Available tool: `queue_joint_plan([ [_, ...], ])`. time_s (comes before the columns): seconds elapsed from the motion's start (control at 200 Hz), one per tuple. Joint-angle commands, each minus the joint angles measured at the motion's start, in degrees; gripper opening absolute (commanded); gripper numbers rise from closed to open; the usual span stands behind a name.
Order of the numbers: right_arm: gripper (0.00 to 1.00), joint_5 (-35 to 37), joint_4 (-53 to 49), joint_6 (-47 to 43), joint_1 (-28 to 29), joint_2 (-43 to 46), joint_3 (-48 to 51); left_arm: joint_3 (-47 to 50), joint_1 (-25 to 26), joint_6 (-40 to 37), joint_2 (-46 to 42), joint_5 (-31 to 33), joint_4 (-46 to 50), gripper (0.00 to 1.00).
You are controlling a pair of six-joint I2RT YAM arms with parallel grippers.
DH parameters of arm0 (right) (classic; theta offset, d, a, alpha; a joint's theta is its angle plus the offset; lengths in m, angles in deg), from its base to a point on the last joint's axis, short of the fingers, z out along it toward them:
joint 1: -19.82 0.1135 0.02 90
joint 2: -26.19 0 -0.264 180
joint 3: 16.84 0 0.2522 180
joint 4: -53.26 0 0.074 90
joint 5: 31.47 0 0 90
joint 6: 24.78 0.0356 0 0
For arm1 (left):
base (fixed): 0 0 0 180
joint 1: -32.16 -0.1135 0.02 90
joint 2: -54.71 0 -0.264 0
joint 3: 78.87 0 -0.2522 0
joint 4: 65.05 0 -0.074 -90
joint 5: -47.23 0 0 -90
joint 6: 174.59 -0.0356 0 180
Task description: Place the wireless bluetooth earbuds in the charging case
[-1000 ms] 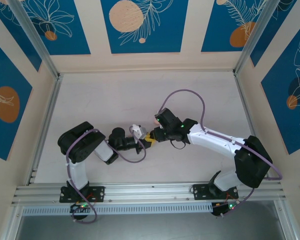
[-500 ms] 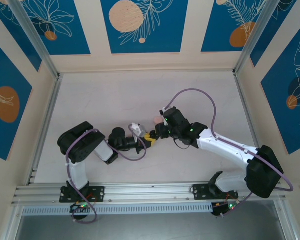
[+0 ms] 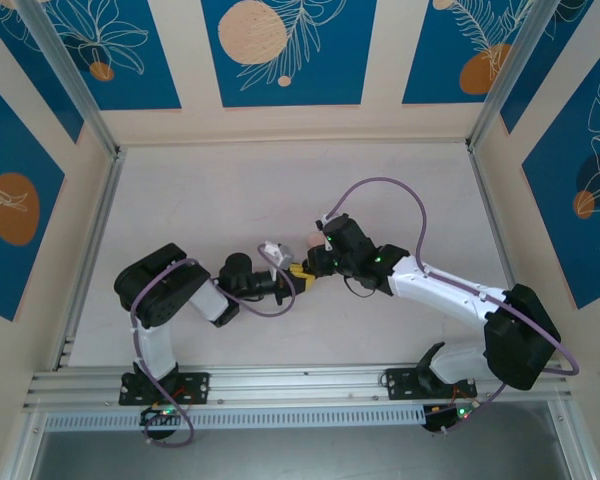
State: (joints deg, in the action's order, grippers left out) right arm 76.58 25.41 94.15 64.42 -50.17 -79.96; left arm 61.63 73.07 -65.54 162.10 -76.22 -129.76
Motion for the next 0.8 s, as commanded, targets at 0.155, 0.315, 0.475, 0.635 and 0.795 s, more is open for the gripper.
queue_joint_plan([
  [0.155, 0.24, 1.24, -0.3, -0.71, 0.13, 0.22, 0.93, -1.33, 0.75, 2.21, -1.57, -0.32, -2.16, 0.06],
  [0.315, 0.24, 2.05, -1.27, -0.54, 0.4, 1.15, 1.64, -1.6, 0.75, 2.74, -1.66, 0.36, -2.12, 0.06],
  [0.475, 0.24, 3.04, -1.56, -0.45, 0.73, 1.66, 2.23, -1.69, 0.75, 3.1, -1.93, 0.54, -2.12, 0.06],
  [0.635, 0.24, 2.55, -1.47, -0.54, 1.06, 1.66, 2.34, -1.67, 0.73, 3.28, -2.25, 1.18, -2.12, 0.06],
  [0.795, 0.24, 1.56, -1.73, -0.2, 1.41, 2.19, 2.86, -1.86, 0.75, 3.36, -2.55, 1.7, -2.18, 0.06],
])
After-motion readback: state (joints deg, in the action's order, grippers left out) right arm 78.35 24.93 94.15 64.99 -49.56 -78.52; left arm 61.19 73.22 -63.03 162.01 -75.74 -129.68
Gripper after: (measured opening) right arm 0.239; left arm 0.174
